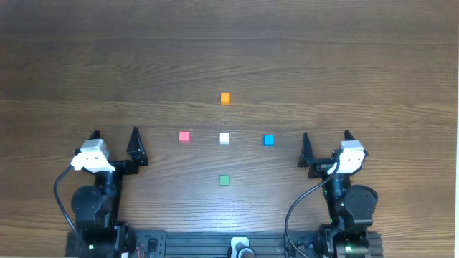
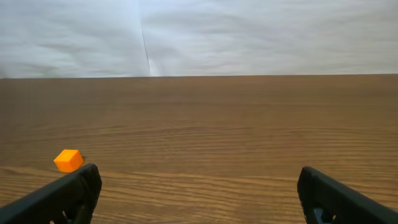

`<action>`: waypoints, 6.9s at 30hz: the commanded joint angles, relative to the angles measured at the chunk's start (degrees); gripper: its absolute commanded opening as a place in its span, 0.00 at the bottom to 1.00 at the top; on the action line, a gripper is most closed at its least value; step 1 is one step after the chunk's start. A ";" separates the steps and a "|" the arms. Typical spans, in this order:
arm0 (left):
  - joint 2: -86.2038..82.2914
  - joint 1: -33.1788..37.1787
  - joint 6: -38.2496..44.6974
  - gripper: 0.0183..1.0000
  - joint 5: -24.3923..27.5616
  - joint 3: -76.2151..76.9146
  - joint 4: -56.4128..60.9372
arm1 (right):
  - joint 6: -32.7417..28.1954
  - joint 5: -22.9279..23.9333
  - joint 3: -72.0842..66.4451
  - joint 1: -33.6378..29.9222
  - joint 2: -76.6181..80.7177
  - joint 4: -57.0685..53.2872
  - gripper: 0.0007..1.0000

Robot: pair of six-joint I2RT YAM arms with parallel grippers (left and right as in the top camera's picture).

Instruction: Stack Cubes

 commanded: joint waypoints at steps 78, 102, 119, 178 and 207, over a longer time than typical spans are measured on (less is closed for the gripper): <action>-0.28 0.20 8.13 1.00 0.13 -0.22 -0.28 | -0.28 0.59 -0.55 0.33 -0.39 0.15 0.99; 1.36 0.20 8.13 1.00 -0.52 -0.22 -0.31 | -0.28 0.59 -0.55 0.33 -0.39 0.15 0.99; 61.53 -15.61 -2.43 1.00 4.98 46.69 -27.50 | -0.28 0.59 -0.55 0.33 -0.39 0.15 0.99; 97.18 -30.56 -13.18 0.48 -7.67 52.83 -30.23 | -0.28 0.59 -0.55 0.33 -0.39 0.13 0.99; 94.62 -36.41 -21.57 0.13 -10.93 65.07 -40.81 | -0.28 0.59 -0.55 0.33 -0.39 0.13 0.99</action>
